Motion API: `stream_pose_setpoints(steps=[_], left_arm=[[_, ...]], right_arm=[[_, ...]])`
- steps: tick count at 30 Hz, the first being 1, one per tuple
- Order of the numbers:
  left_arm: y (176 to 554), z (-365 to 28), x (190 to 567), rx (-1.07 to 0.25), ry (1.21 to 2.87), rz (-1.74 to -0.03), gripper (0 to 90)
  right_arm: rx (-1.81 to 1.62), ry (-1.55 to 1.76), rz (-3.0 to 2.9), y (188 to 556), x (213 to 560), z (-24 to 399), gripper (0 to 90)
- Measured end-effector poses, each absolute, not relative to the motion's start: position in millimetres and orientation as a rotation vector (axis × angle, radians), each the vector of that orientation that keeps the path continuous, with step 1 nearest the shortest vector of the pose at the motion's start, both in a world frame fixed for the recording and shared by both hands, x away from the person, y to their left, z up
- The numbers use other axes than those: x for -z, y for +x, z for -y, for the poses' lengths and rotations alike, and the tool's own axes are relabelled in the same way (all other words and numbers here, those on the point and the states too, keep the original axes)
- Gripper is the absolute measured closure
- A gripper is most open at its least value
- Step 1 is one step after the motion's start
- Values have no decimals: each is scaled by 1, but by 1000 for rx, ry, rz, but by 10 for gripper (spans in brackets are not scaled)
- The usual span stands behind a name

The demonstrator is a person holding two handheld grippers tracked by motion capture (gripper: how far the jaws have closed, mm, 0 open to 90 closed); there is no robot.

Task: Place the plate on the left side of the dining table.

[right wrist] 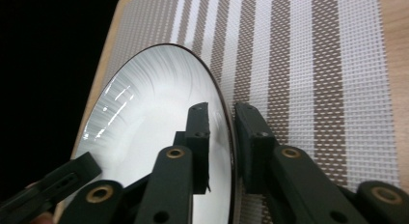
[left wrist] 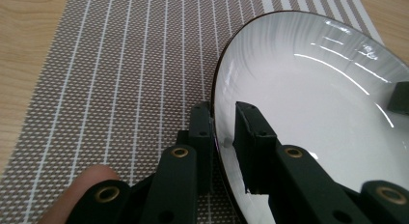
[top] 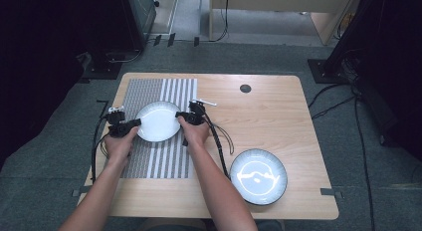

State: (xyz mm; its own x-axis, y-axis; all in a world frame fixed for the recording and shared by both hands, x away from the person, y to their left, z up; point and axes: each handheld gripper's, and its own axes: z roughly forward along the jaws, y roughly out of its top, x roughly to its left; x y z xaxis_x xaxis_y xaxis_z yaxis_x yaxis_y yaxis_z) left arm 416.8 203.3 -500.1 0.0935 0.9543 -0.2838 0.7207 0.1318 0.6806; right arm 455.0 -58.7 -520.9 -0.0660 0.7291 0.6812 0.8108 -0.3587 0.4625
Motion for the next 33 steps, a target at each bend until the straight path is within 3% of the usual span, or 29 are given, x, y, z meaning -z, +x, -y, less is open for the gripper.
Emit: stream_pose_setpoints(steps=[8,19,26,33], left_arm=[[415,-202,498,-441,1641,-1675,744],[404,-199,483,-522,1649,-1622,523],[390,-200,471,-534,1637,-1560,472],[374,-194,465,-572,1645,-1505,400]], right_arm=[[1459,-2079,1763,454,519,59,682],[1502,-2048,1970,450,505,67,455],[1330,-2060,2162,444,492,73,260],[1274,-2071,2283,433,479,81,260]])
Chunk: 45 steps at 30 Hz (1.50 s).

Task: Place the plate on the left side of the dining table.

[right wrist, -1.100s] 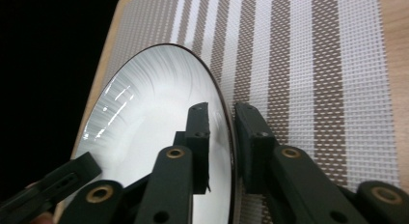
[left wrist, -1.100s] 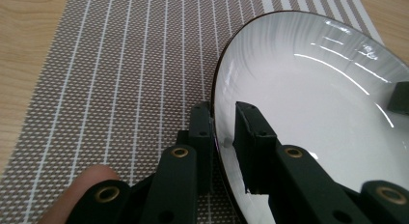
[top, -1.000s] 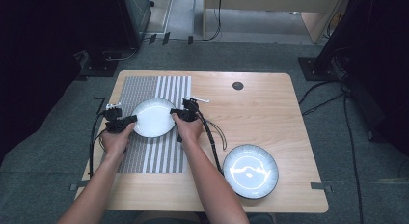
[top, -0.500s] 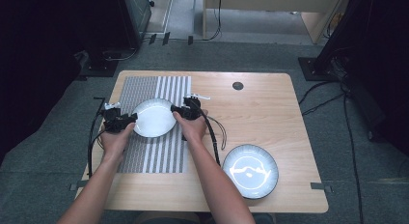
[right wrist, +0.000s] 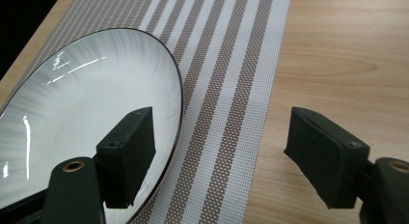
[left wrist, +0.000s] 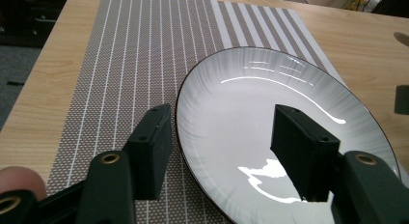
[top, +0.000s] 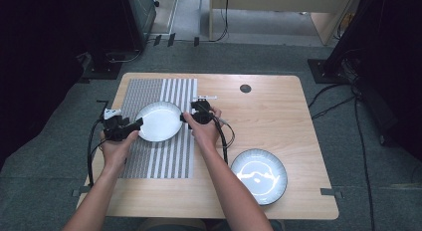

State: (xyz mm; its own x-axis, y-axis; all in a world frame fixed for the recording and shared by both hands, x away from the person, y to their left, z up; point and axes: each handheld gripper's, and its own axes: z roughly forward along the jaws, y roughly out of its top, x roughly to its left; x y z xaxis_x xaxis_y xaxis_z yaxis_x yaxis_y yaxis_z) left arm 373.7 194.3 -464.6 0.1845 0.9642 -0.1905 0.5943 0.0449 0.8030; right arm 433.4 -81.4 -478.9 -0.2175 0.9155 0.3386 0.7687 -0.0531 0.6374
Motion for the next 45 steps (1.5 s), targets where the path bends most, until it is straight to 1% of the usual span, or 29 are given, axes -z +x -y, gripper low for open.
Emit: stream_pose_setpoints(steps=[8,12,14,17,19,24,32,37,45], left_arm=[[355,-194,460,-586,1670,-1473,262],[348,-198,457,-574,1669,-1464,245],[345,-199,456,-587,1672,-1463,216],[339,-200,455,-608,1681,-1448,185],[335,-197,454,-671,1711,-1440,182],[326,-193,455,-693,1742,-1428,173],[314,-194,464,-652,1752,-1435,164],[307,-194,467,-651,1764,-1420,163],[294,-196,470,-626,1746,-1422,163]], right_arm=[[-1124,1668,-2061,417,461,85,263],[-1160,1636,-2068,410,453,91,218],[-1143,1603,-2055,405,449,96,194],[-1123,1599,-2036,401,443,103,192],[-1132,1606,-2029,398,440,108,190],[-1131,1596,-2032,390,433,123,182],[-1150,1613,-1998,378,427,153,183],[-1153,1619,-1974,370,425,172,186],[-1165,1644,-1931,356,427,203,201]])
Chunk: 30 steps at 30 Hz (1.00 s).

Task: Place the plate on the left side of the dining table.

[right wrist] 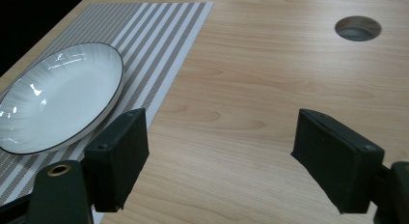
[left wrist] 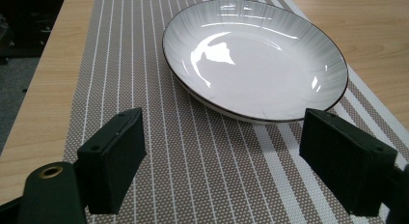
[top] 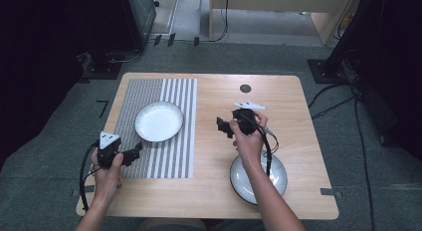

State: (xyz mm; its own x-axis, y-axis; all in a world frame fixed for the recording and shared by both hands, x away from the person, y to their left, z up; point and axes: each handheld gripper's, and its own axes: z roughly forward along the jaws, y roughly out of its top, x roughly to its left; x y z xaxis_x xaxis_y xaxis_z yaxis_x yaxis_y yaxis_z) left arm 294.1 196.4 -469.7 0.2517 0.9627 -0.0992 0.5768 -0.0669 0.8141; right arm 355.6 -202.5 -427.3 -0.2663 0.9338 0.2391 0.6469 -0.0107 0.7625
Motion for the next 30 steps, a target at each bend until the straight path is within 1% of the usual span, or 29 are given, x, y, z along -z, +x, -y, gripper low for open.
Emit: stream_pose_setpoints(steps=[16,30], left_arm=[[271,-212,478,-621,1741,-1464,164],[258,-230,492,-649,1743,-1519,163]], right_arm=[[-1144,1680,-1876,325,438,250,205],[-1135,1717,-1827,299,451,288,206]])
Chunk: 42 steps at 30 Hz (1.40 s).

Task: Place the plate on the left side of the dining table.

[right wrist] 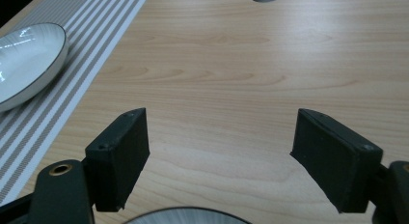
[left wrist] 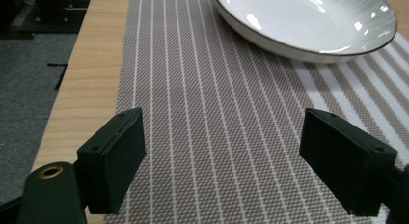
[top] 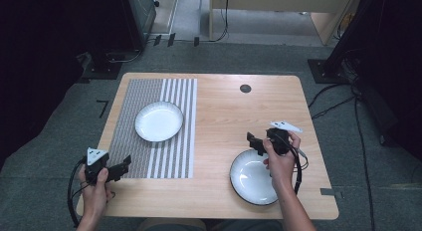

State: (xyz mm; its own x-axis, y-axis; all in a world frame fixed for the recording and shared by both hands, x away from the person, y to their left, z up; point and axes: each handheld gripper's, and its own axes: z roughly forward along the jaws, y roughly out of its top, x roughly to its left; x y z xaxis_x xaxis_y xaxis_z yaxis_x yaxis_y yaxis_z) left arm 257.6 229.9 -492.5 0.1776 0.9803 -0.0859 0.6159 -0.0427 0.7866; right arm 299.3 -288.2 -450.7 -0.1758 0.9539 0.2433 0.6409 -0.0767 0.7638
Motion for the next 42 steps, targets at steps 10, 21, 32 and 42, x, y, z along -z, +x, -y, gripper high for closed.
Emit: stream_pose_setpoints(steps=[10,21,32,42], left_arm=[[251,-239,504,-677,1784,-1537,147],[245,-249,509,-719,1806,-1554,141],[238,-254,511,-734,1822,-1554,141],[235,-256,512,-718,1842,-1550,141]], right_arm=[[-1119,1761,-1791,282,466,313,206],[-1098,1793,-1743,265,472,338,206],[-1067,1842,-1691,249,482,364,206],[-1039,1879,-1664,233,494,388,211]])
